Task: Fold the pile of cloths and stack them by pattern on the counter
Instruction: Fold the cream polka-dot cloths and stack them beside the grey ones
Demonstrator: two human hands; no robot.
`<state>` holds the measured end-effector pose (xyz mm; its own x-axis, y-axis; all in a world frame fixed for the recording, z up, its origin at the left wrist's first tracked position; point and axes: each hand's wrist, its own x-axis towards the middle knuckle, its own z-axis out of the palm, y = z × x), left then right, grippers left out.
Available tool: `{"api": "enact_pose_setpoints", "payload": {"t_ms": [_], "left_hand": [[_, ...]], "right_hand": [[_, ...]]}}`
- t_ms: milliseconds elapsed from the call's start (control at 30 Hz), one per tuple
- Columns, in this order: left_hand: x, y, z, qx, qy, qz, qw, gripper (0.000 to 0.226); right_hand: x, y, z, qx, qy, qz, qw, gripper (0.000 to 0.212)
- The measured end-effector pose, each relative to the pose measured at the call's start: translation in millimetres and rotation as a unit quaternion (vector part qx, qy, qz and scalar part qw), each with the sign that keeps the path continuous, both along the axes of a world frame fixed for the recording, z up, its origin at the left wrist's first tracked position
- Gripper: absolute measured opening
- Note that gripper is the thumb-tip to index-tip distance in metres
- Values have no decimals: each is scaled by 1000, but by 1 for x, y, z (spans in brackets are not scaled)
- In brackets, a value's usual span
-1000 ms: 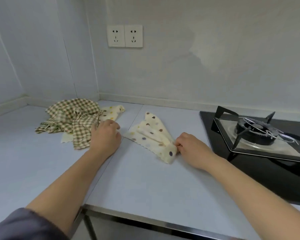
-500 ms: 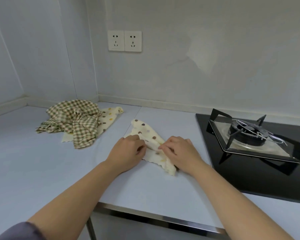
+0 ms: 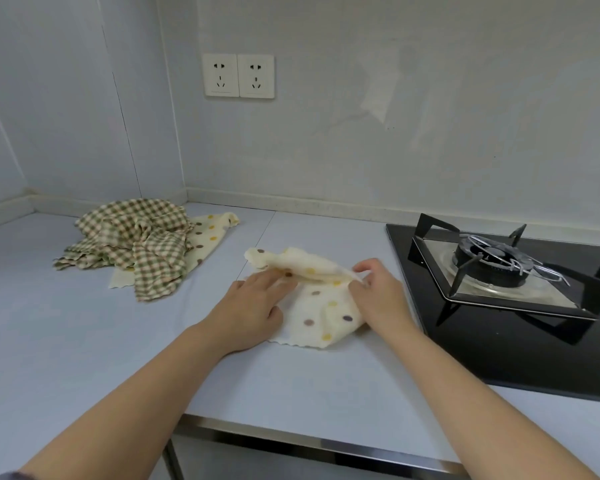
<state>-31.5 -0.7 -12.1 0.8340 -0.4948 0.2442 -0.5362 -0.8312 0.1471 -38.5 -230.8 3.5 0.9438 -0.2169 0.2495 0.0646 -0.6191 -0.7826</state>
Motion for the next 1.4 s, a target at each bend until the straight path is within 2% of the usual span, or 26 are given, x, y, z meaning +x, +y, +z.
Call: {"api": "enact_pose_setpoints", "payload": {"t_ms": [100,167,233,267,367,433,500,567,600,633,667,700,767,833,933,1033,1133,1200,1300,1400], "left_hand": [[0,0,6,29,36,20,999,74],[2,0,11,20,-44,61,997,63],[2,-1,12,0,-119,82,990,49],[1,-2,11,-5,-128,84,988,38],[-1,-3,8,-11,-89,88,992,15],[-1,-2,8,24,-59,98,993,30],[0,-1,5,57,-10,132,990,49],[-1,0,5,14,-8,171,985,46],[-3,0,7,-31,-63,165,984,38],[-4,1,10,-81,-119,143,979,27],[-5,2,16,-121,-133,114,977,17],[-7,3,20,-143,-103,79,981,17],[-9,2,20,-105,-15,8,994,28],[-8,3,12,-49,7,-31,998,50],[-4,10,2,-31,49,-21,998,87],[-5,12,3,-9,82,-16,997,94],[-5,9,7,-41,70,-6,997,88],[-5,11,10,-71,48,-5,996,76],[-4,18,11,-96,24,-6,995,39],[1,30,11,-149,-3,21,989,32]], "right_hand": [[-1,-12,2,56,-23,-72,996,36],[-1,-13,3,25,-87,-83,992,38],[-2,-9,4,-25,-164,-25,986,30],[-2,-6,4,-35,-172,30,984,24],[-10,8,2,-78,-52,179,979,16],[-12,14,0,-157,-2,194,968,18],[-9,13,-1,-226,-21,161,961,25],[-7,5,0,-201,-16,162,966,36],[-8,2,1,-170,-9,178,969,40],[-9,-1,2,-143,-2,200,969,43],[-11,-2,3,-128,7,224,966,46],[-12,-3,4,-127,21,248,960,48],[-13,-3,5,-165,51,288,942,55],[-12,-5,5,-185,69,302,933,62],[-15,-7,6,-164,76,301,936,65],[-17,-7,9,-172,42,284,942,54],[-18,-7,11,-181,49,272,944,29],[-19,-6,10,-143,52,274,949,15],[-17,-7,11,-30,2,238,971,20],[-9,-14,12,64,-55,164,983,22]]}}
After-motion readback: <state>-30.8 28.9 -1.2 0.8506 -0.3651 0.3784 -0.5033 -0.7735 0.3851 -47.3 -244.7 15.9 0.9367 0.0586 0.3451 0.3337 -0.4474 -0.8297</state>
